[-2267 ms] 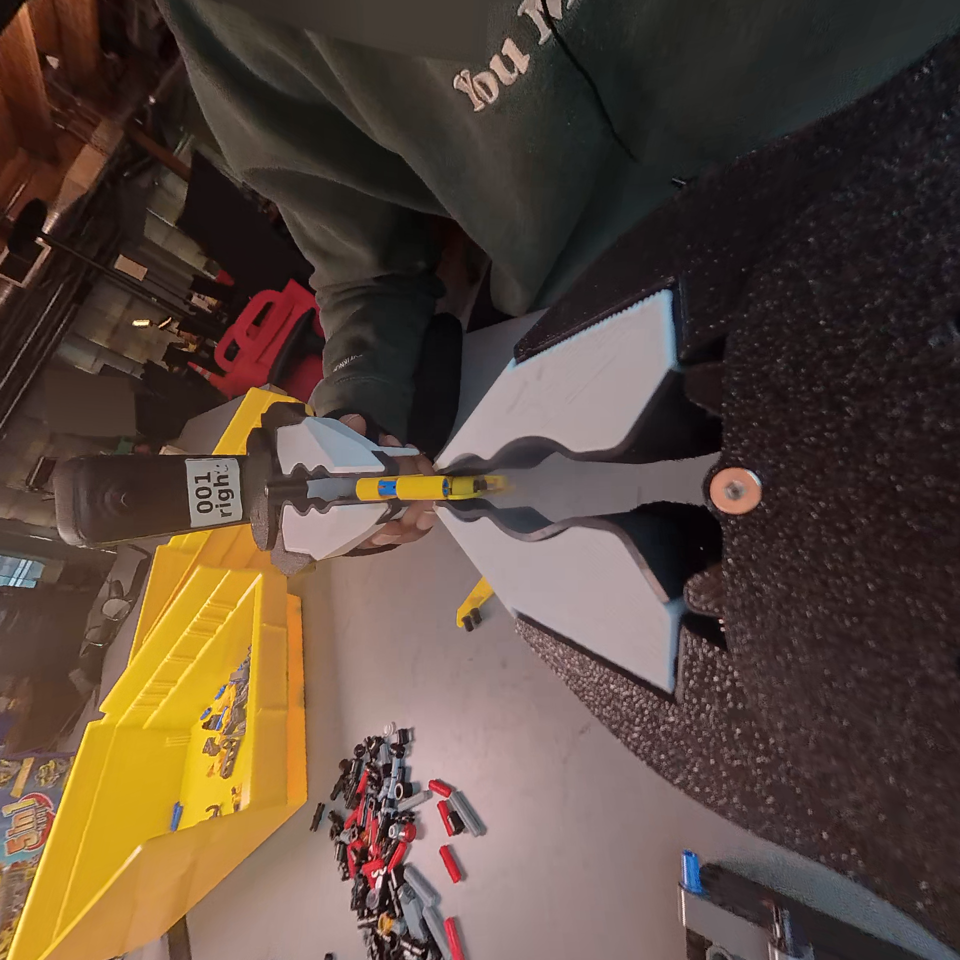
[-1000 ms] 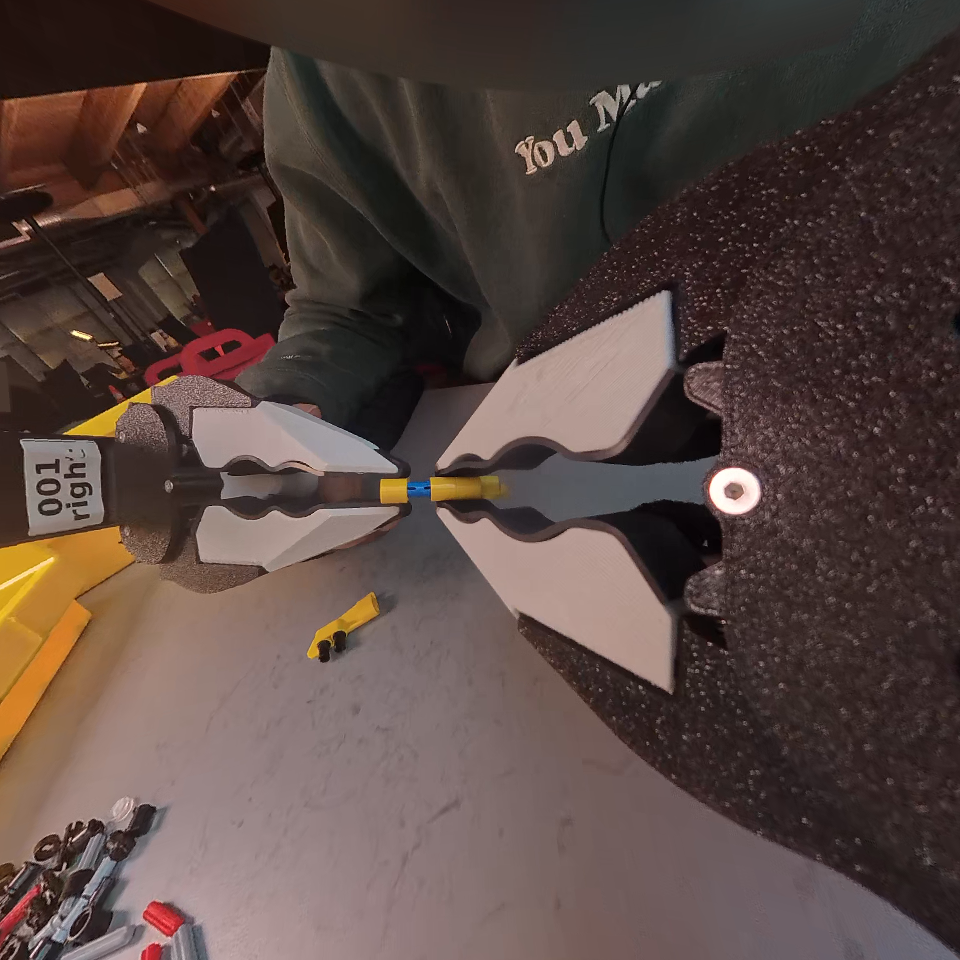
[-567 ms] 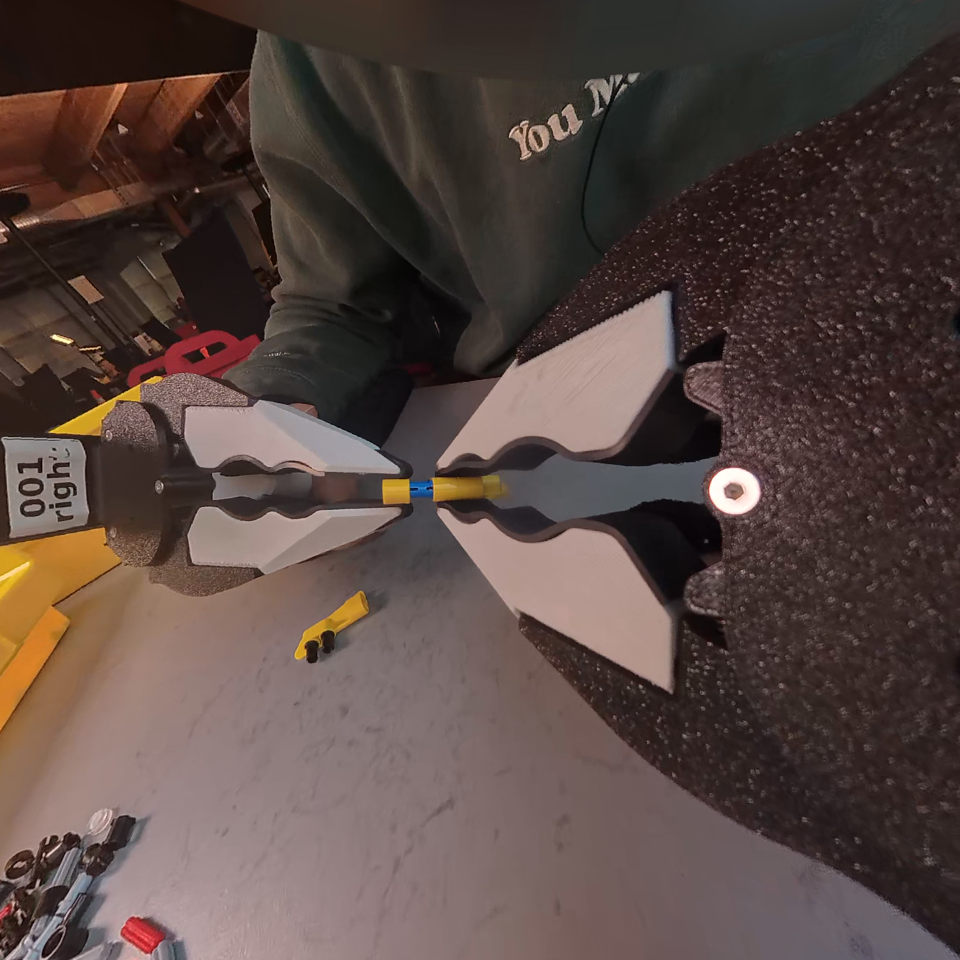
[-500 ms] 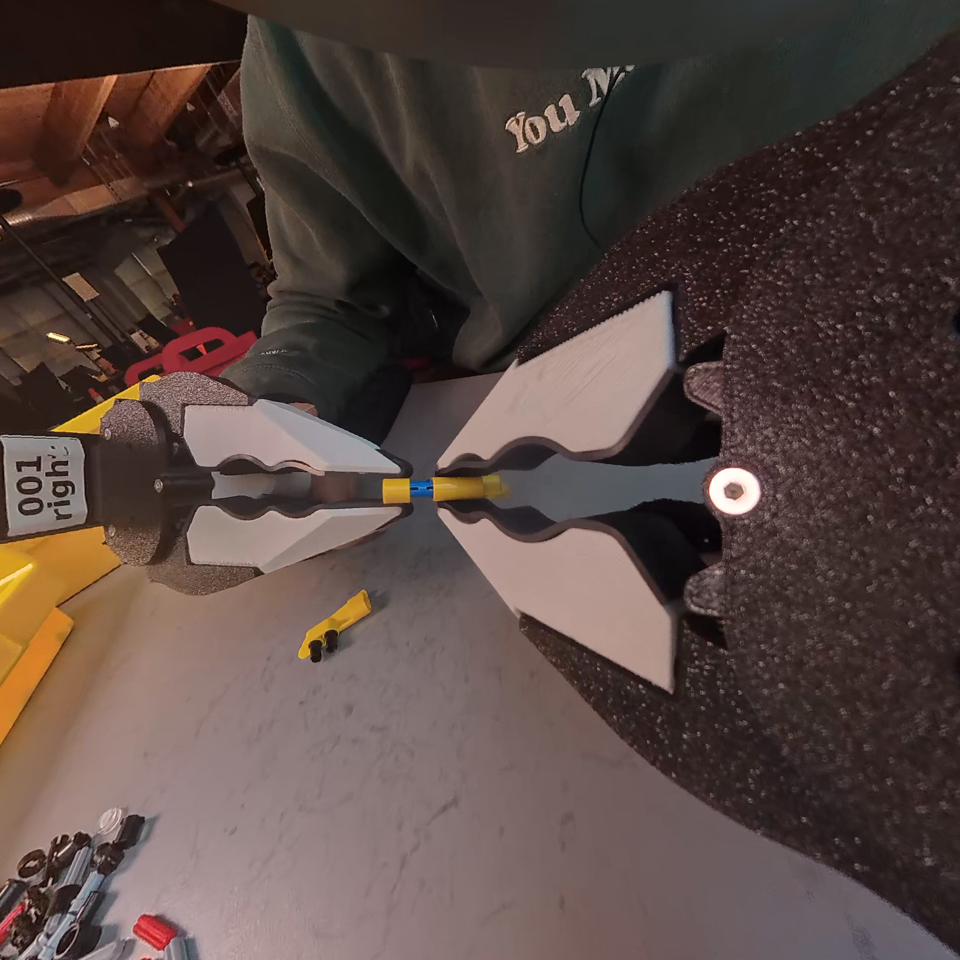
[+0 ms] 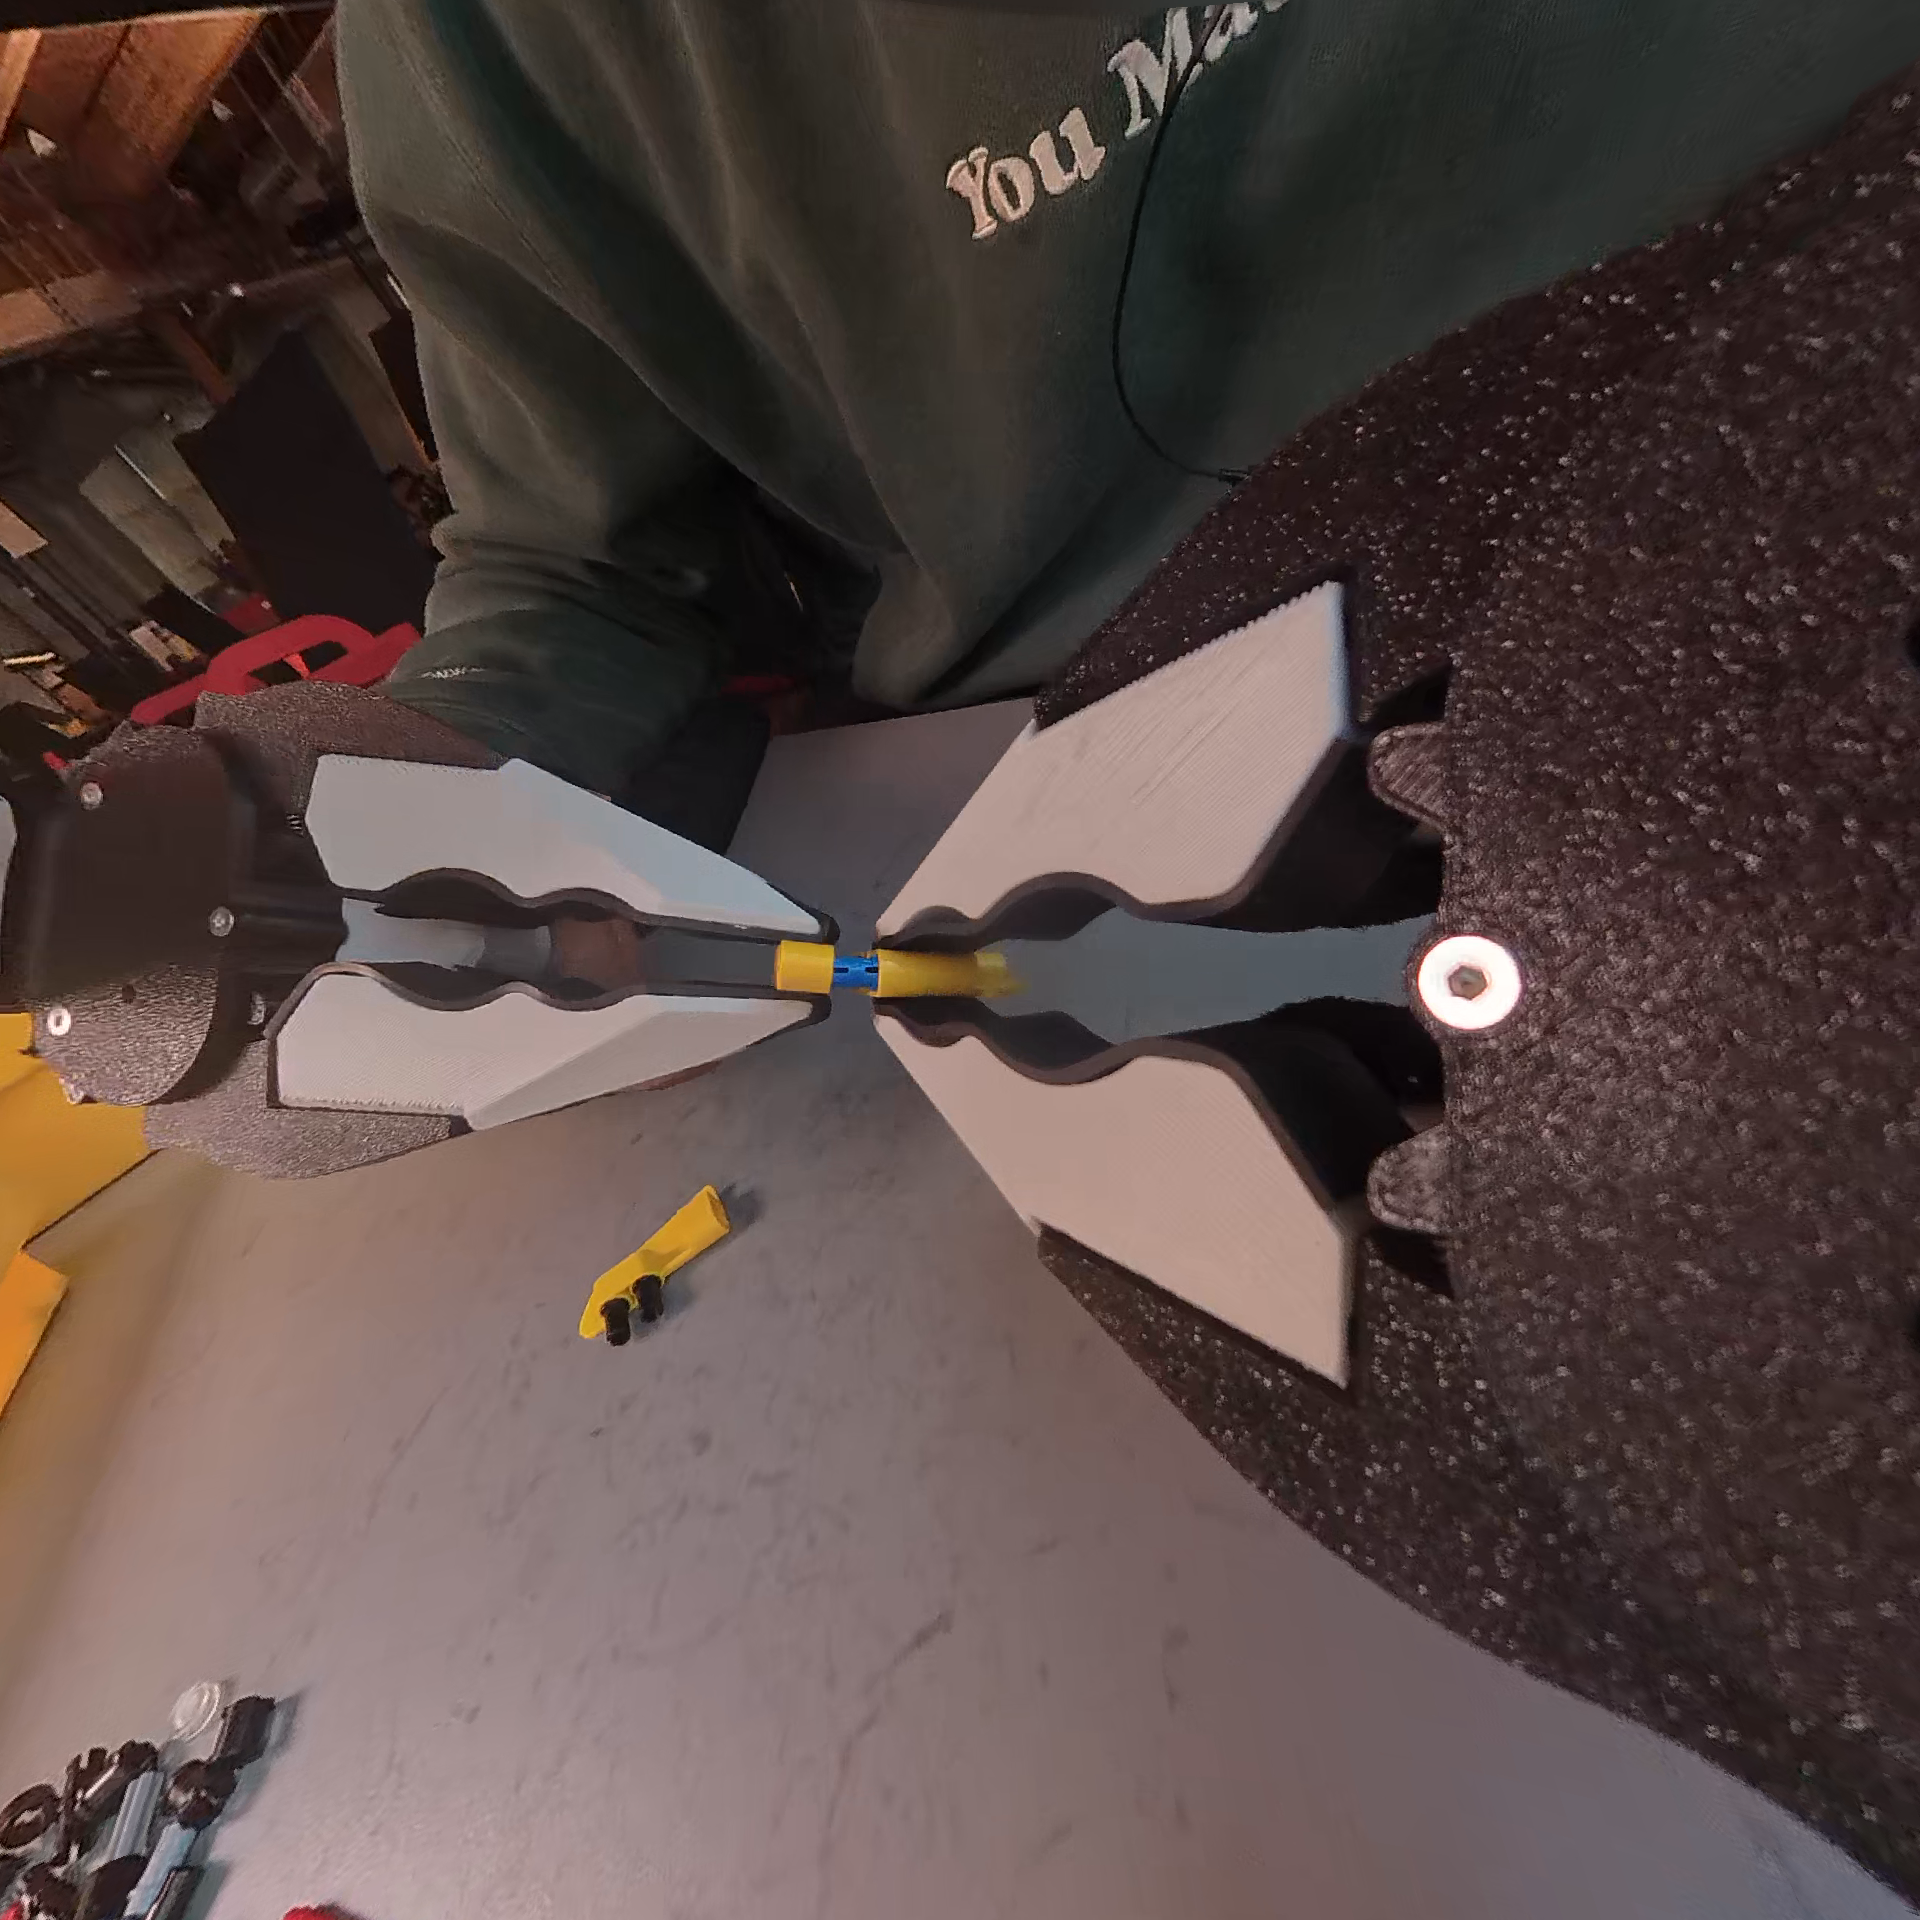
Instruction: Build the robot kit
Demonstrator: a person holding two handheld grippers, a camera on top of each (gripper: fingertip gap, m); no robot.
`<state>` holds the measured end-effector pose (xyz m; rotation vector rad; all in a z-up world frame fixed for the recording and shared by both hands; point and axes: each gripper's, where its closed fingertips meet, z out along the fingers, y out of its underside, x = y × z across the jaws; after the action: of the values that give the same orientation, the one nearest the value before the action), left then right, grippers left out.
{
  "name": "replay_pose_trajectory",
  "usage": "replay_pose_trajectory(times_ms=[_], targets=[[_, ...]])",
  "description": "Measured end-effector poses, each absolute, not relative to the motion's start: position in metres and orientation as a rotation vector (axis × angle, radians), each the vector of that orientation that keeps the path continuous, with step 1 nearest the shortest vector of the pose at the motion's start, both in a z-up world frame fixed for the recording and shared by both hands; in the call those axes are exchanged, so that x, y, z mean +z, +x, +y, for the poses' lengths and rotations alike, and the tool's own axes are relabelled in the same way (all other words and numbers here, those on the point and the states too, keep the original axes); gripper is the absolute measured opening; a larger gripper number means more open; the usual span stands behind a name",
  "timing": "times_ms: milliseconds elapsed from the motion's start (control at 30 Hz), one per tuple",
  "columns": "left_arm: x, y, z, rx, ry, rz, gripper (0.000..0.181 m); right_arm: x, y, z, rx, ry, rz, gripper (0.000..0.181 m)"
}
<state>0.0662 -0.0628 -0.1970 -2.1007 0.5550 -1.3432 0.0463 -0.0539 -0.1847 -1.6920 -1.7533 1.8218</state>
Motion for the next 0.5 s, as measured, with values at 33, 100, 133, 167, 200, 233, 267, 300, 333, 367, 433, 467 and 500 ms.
replay_pose_trajectory(times_ms=[33, 100, 133, 167, 200, 233, 267, 300, 333, 367, 433, 467, 500], targets=[[-0.202, 0.067, -0.063, -1.304, -2.126, 0.574, 0.005, -0.191, 0.047, -0.053, 1.759, -1.697, -1.795, 0.006], [-0.205, 0.068, -0.063, -1.26, -2.145, 0.601, 0.005, -0.194, 0.048, -0.054, 1.712, -1.684, -1.834, 0.006], [-0.201, 0.069, -0.064, -1.27, -2.132, 0.611, 0.005, -0.189, 0.048, -0.055, 1.729, -1.673, -1.826, 0.006], [-0.201, 0.069, -0.064, -1.262, -2.135, 0.632, 0.005, -0.188, 0.049, -0.057, 1.704, -1.659, -1.853, 0.006], [-0.205, 0.071, -0.066, -1.235, -2.15, 0.665, 0.005, -0.193, 0.051, -0.059, 1.645, -1.643, -1.907, 0.006], [-0.208, 0.074, -0.067, -1.217, -2.159, 0.686, 0.005, -0.195, 0.054, -0.061, 1.643, -1.638, -1.937, 0.006], [-0.208, 0.075, -0.067, -1.2, -2.156, 0.695, 0.005, -0.194, 0.054, -0.06, 1.699, -1.653, -1.907, 0.006], [-0.205, 0.075, -0.066, -1.162, -2.148, 0.71, 0.005, -0.191, 0.053, -0.059, 1.773, -1.679, -1.86, 0.006], [-0.204, 0.075, -0.066, -1.124, -2.146, 0.737, 0.004, -0.19, 0.054, -0.059, 1.793, -1.676, -1.86, 0.006], [-0.204, 0.076, -0.068, -1.108, -2.142, 0.767, 0.004, -0.19, 0.055, -0.062, 1.768, -1.659, -1.892, 0.006], [-0.203, 0.079, -0.074, -1.118, -2.131, 0.816, 0.004, -0.188, 0.059, -0.071, 1.75, -1.624, -1.948, 0.006], [-0.205, 0.079, -0.074, -1.104, -2.14, 0.82, 0.004, -0.191, 0.059, -0.07, 1.725, -1.623, -1.966, 0.006], [-0.208, 0.078, -0.071, -1.08, -2.151, 0.805, 0.004, -0.195, 0.058, -0.066, 1.7, -1.633, -1.968, 0.006]])
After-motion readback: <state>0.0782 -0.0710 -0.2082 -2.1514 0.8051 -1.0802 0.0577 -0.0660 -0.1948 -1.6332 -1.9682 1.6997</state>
